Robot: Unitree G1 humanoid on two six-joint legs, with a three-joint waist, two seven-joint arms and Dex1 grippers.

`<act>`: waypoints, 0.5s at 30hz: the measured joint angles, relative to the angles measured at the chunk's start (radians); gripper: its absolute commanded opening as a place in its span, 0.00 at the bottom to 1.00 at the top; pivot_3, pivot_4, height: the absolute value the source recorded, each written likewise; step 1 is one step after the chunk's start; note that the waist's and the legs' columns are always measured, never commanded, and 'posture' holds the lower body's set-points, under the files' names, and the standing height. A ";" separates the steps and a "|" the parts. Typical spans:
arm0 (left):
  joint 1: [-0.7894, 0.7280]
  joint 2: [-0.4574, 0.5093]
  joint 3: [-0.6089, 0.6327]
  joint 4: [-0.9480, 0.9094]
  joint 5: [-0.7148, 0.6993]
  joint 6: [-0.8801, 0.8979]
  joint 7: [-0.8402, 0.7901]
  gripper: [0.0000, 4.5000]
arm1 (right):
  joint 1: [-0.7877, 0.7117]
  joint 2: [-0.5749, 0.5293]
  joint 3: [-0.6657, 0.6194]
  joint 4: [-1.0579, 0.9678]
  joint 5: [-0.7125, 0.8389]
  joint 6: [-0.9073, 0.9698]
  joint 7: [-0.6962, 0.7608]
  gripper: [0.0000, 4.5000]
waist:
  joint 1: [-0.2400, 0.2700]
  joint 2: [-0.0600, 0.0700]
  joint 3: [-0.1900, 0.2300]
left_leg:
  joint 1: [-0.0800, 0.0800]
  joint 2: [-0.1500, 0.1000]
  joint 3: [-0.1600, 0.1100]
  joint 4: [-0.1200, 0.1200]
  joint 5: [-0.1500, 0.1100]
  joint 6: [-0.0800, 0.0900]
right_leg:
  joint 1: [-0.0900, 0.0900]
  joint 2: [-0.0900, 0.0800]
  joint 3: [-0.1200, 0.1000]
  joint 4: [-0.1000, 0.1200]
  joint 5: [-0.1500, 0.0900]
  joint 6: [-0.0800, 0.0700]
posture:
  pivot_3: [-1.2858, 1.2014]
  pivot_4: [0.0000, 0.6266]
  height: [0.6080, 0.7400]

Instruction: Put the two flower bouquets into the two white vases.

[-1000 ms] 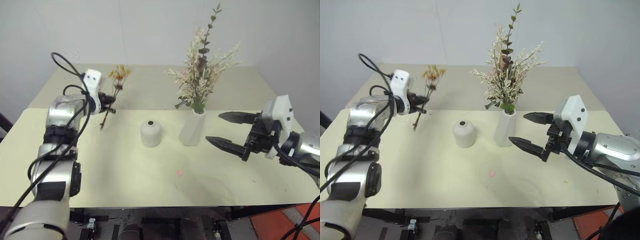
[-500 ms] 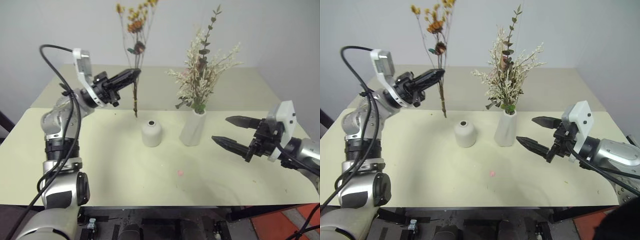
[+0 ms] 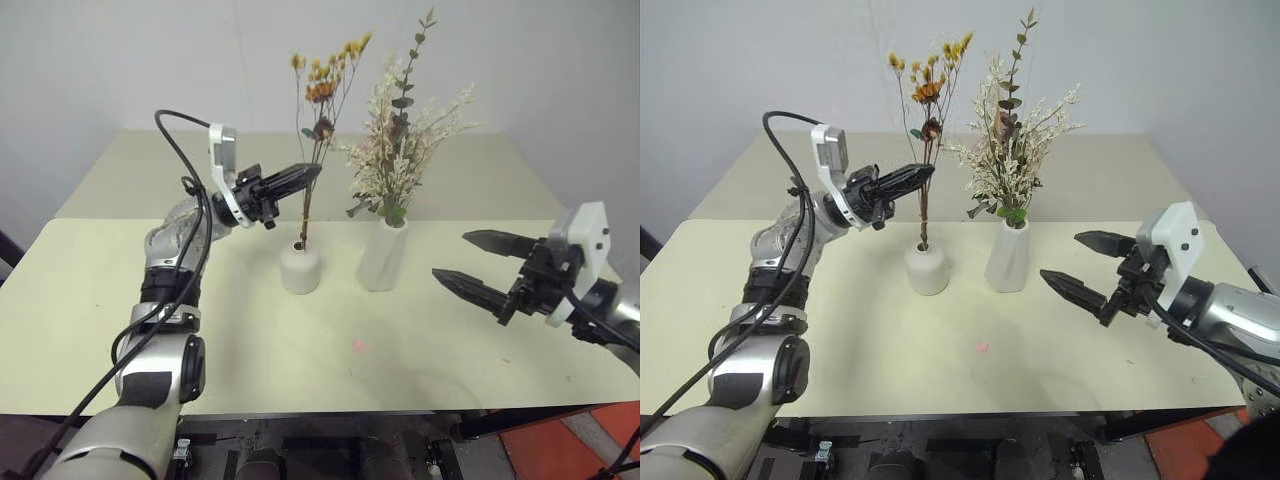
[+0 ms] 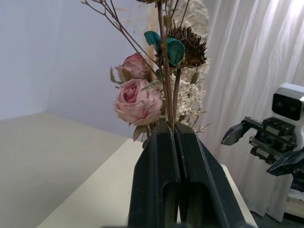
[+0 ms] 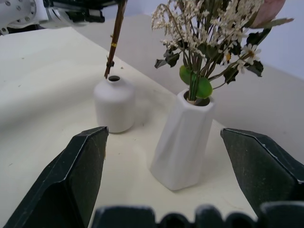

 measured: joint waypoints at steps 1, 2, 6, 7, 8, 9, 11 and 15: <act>-0.009 0.000 0.000 0.015 0.008 -0.011 -0.005 0.01 | 0.004 0.000 0.000 -0.005 0.004 0.001 -0.005 1.00 | 0.000 0.000 0.000 | 0.000 0.000 0.000 0.000 0.000 0.000 | 0.000 0.000 0.000 0.000 0.000 0.000 | 0.52 0.24 1.00; -0.014 -0.001 0.000 0.027 0.018 -0.026 -0.009 0.01 | 0.007 0.000 -0.001 -0.010 0.007 0.001 -0.007 1.00 | 0.000 0.000 0.000 | 0.000 0.000 0.000 0.000 0.000 0.000 | 0.000 0.000 0.000 0.000 0.000 0.000 | 0.52 0.24 1.00; -0.033 0.001 0.000 0.081 0.039 -0.060 -0.022 0.01 | 0.023 0.000 -0.008 -0.021 0.015 0.002 -0.026 1.00 | 0.000 0.000 0.000 | 0.000 0.000 0.000 0.000 0.000 0.000 | 0.000 0.000 0.000 0.000 0.000 0.000 | 0.52 0.24 1.00; -0.035 0.002 0.000 0.090 0.042 -0.069 -0.025 0.01 | 0.025 0.000 -0.009 -0.024 0.015 0.002 -0.029 1.00 | 0.000 0.000 0.000 | 0.000 0.000 0.000 0.000 0.000 0.000 | 0.000 0.000 0.000 0.000 0.000 0.000 | 0.52 0.24 1.00; -0.036 0.002 0.001 0.098 0.045 -0.072 -0.028 0.01 | 0.028 0.000 -0.009 -0.027 0.015 0.002 -0.034 1.00 | 0.000 0.000 0.000 | 0.000 0.000 0.000 0.000 0.000 0.000 | 0.000 0.000 0.000 0.000 0.000 0.000 | 0.52 0.24 1.00; -0.037 0.002 0.001 0.104 0.053 -0.073 -0.032 0.01 | 0.029 0.000 -0.009 -0.030 0.016 0.002 -0.039 1.00 | 0.000 0.000 0.000 | 0.000 0.000 0.000 0.000 0.000 0.000 | 0.000 0.000 0.000 0.000 0.000 0.000 | 0.52 0.24 1.00; -0.037 0.002 0.000 0.107 0.061 -0.075 -0.039 0.01 | 0.032 0.000 -0.009 -0.032 0.017 0.002 -0.044 1.00 | 0.000 0.000 0.000 | 0.000 0.000 0.000 0.000 0.000 0.000 | 0.000 0.000 0.000 0.000 0.000 0.000 | 0.52 0.24 1.00; -0.037 0.001 -0.001 0.107 0.069 -0.085 -0.041 0.01 | 0.035 0.000 -0.009 -0.037 0.020 0.002 -0.045 1.00 | 0.000 0.000 0.000 | 0.000 0.000 0.000 0.000 0.000 0.001 | 0.000 0.000 0.000 0.000 0.000 0.000 | 0.52 0.24 1.00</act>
